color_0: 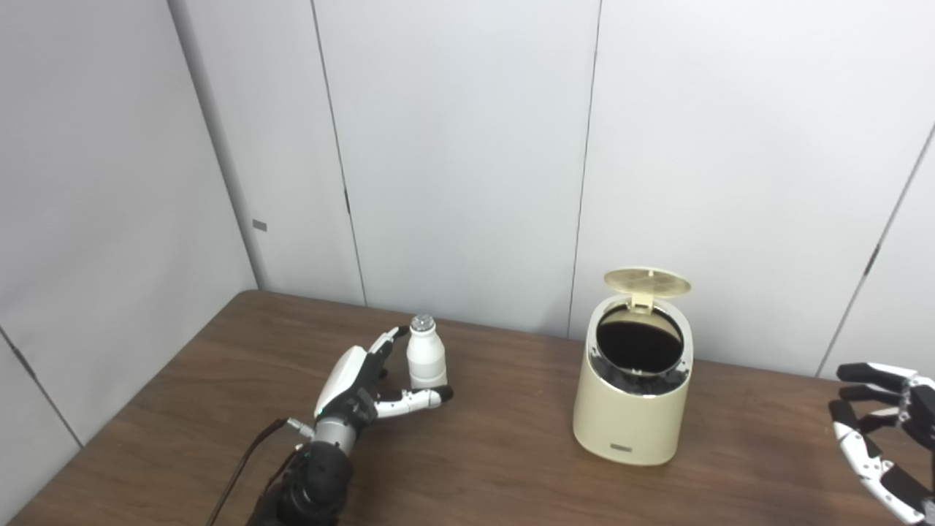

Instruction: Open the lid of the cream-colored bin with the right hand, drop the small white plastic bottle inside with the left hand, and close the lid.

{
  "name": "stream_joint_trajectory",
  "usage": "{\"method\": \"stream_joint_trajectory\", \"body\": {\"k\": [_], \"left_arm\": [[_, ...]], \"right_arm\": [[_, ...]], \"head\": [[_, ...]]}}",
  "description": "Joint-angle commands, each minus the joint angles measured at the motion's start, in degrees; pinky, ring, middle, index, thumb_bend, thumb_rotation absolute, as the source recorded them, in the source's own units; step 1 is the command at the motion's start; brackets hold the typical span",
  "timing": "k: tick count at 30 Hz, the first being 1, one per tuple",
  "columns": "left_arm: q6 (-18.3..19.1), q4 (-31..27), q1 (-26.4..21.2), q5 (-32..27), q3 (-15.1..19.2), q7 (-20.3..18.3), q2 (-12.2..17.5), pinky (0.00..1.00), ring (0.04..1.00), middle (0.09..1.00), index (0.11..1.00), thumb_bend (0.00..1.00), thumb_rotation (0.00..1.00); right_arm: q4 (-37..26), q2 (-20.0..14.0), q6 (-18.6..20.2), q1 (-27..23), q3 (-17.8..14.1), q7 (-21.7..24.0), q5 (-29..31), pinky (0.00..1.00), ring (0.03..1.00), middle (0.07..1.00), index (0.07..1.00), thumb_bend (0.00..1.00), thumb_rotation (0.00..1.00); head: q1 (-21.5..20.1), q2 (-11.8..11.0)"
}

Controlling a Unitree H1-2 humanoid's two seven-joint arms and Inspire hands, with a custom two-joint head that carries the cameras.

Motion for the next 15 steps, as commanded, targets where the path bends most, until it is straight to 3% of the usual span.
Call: {"method": "stream_joint_trajectory", "body": {"k": [1, 5, 10, 15], "left_arm": [[-1.9, 0.8, -2.7, -0.3, 0.0, 0.6, 0.1, 0.77, 0.916, 0.964, 0.950, 1.00, 0.45], [-6.0, 3.2, -3.4, 1.7, 0.0, 5.8, -0.7, 0.68, 0.806, 0.847, 0.872, 1.00, 0.44], [-9.0, 4.9, -3.6, 2.0, 1.2, 11.2, -2.4, 0.61, 0.703, 0.706, 0.724, 1.00, 0.26], [-15.1, 7.7, -4.1, 2.1, 2.6, 16.9, -4.0, 0.57, 0.621, 0.607, 0.617, 0.95, 0.10]], "right_arm": [[-2.7, 0.0, -0.2, -1.3, -0.2, -0.2, -0.5, 0.38, 0.590, 0.638, 0.592, 0.00, 0.09], [-2.6, -0.1, -0.6, -1.2, -0.3, 0.0, 0.2, 0.38, 0.596, 0.642, 0.598, 0.00, 0.08], [-3.0, -0.3, -0.3, -1.1, -0.3, 0.3, 0.1, 0.39, 0.600, 0.646, 0.605, 0.00, 0.07], [-3.2, -0.1, 0.0, -0.9, -0.4, 0.6, 0.3, 0.40, 0.608, 0.651, 0.605, 0.00, 0.06]], "head": [[0.0, 0.0], [0.0, 0.0], [-0.1, 0.1], [-0.1, 0.3]]}}
